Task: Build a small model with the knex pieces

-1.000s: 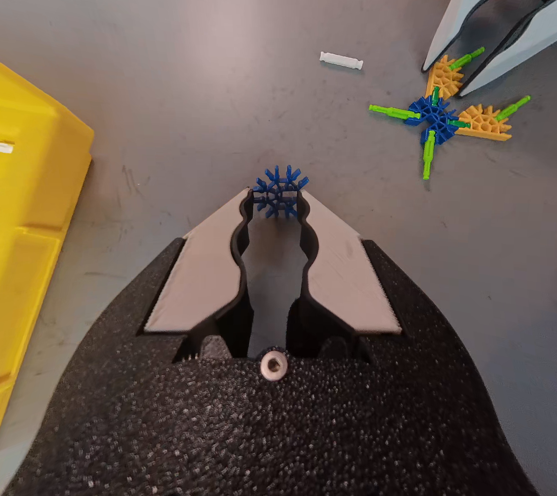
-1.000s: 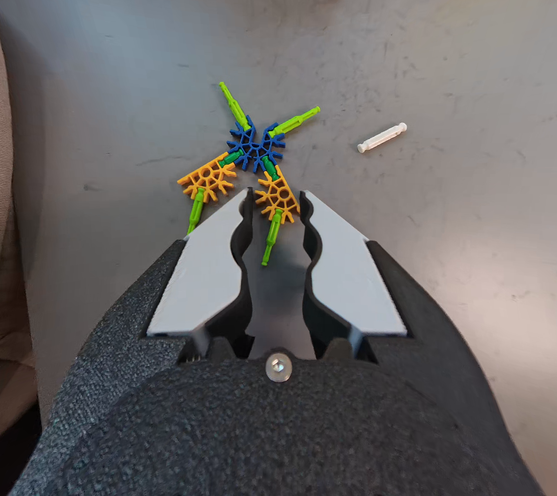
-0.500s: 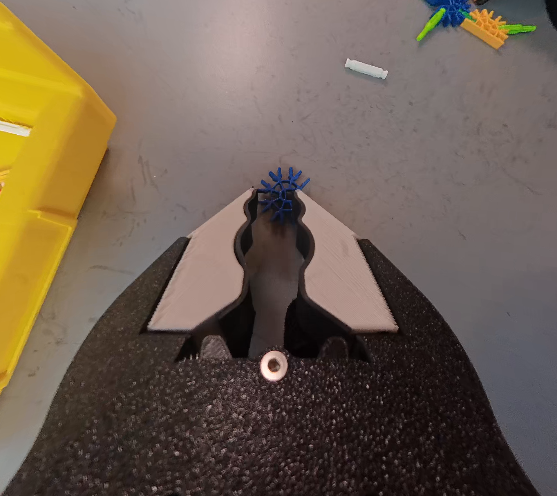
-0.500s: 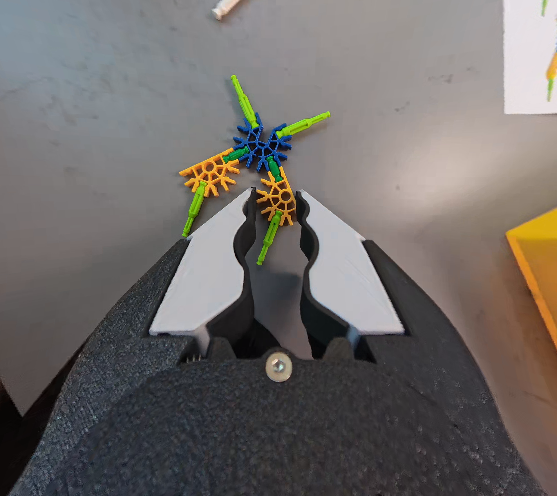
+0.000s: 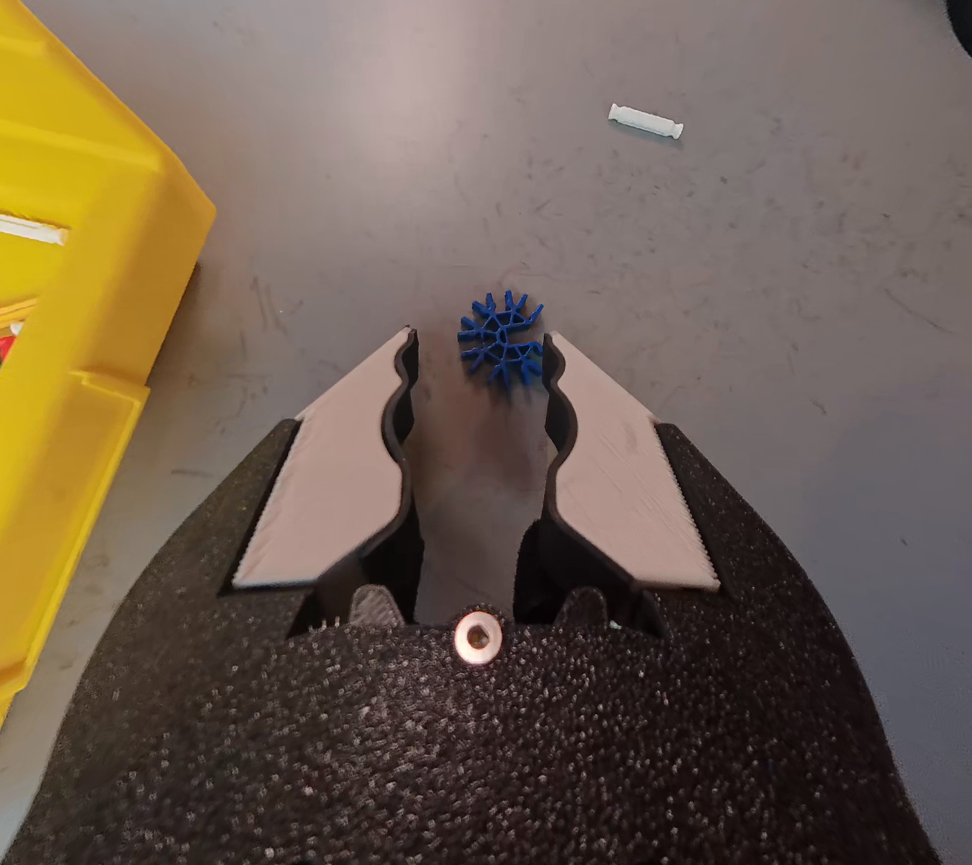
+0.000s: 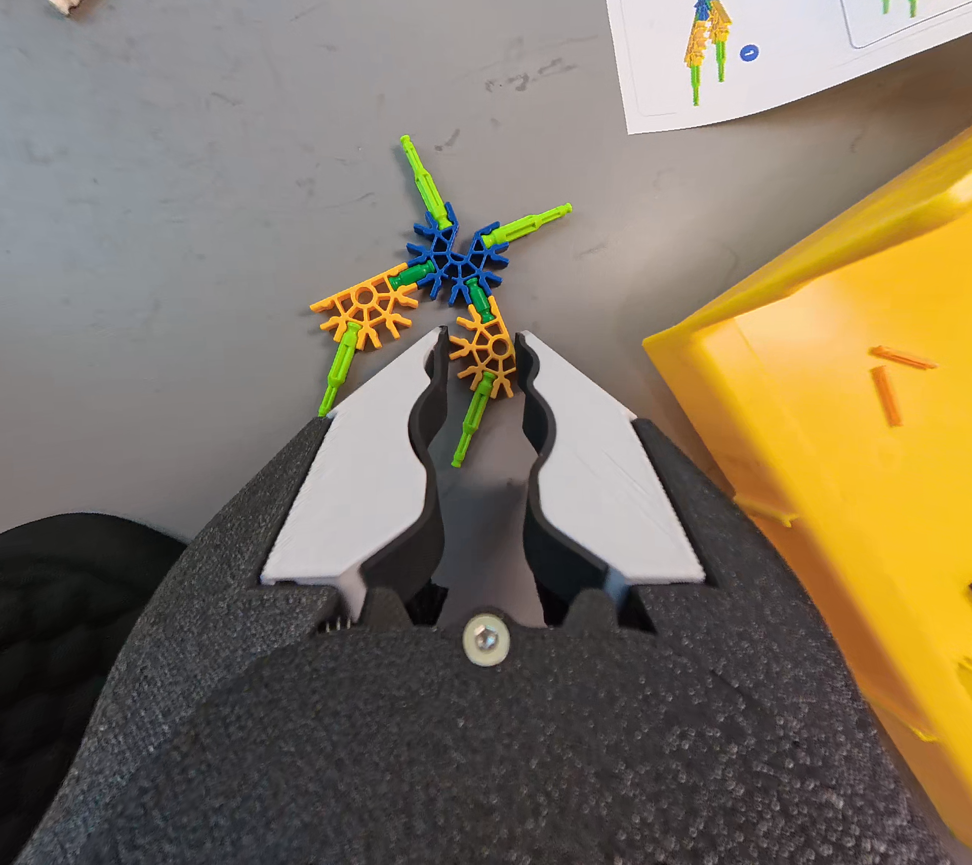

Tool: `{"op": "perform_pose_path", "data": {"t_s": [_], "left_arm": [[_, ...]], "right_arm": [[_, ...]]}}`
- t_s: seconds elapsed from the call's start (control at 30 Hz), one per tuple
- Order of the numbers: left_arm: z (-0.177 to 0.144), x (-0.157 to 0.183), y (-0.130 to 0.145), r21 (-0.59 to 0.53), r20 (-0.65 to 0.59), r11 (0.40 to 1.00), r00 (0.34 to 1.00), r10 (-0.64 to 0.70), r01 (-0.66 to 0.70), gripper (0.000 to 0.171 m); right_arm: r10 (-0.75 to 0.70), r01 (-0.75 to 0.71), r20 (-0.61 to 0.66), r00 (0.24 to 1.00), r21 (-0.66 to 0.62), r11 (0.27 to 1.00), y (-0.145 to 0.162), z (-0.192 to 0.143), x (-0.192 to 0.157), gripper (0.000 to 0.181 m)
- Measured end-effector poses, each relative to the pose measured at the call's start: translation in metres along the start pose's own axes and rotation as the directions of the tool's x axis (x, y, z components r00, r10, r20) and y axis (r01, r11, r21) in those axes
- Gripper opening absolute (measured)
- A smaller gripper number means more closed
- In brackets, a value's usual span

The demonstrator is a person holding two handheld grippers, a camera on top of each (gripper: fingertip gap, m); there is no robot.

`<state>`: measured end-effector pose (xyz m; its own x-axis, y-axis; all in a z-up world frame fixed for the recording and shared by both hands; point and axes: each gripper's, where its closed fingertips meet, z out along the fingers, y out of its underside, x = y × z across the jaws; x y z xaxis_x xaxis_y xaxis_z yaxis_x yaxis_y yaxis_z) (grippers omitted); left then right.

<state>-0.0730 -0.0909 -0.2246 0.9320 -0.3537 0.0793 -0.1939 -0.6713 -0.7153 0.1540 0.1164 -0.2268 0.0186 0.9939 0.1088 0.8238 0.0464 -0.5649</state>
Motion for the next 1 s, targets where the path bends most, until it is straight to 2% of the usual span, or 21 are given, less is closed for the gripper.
{"op": "perform_pose_path", "data": {"t_s": [0.27,0.43,0.53,0.67,0.8,0.9,1.0], "left_arm": [[0.003,0.002,0.000,0.009,-0.026,1.000,0.999,-0.021,0.021,0.033],[0.004,0.002,-0.001,0.015,-0.024,0.999,0.999,-0.032,0.032,0.031],[0.004,0.001,-0.001,0.019,-0.020,0.999,0.999,-0.036,0.037,0.031],[0.004,0.001,-0.004,0.036,-0.015,0.999,1.000,-0.020,0.021,0.036],[-0.002,0.004,-0.018,0.117,-0.010,0.993,1.000,-0.017,0.018,0.039],[-0.004,0.009,-0.028,0.160,0.007,0.987,1.000,0.006,-0.007,0.039],[0.003,0.023,-0.034,0.155,-0.004,0.987,0.999,0.032,-0.031,0.039]], "right_arm": [[0.022,-0.023,0.010,1.000,0.030,0.999,-0.001,0.001,-0.001,0.023],[0.034,-0.035,0.015,0.999,0.065,0.997,-0.006,-0.002,-0.001,0.023],[0.033,-0.030,-0.022,0.999,0.118,0.993,-0.018,-0.014,0.001,0.024],[0.021,-0.010,-0.036,0.999,0.295,0.955,-0.060,-0.036,-0.015,0.037],[-0.028,0.042,-0.040,0.999,0.408,0.912,-0.092,-0.035,-0.042,0.053],[-0.029,0.042,-0.036,0.999,0.466,0.884,-0.105,-0.023,-0.055,0.063],[0.007,0.025,-0.065,0.998,0.483,0.875,-0.103,-0.014,-0.047,0.072]]}}
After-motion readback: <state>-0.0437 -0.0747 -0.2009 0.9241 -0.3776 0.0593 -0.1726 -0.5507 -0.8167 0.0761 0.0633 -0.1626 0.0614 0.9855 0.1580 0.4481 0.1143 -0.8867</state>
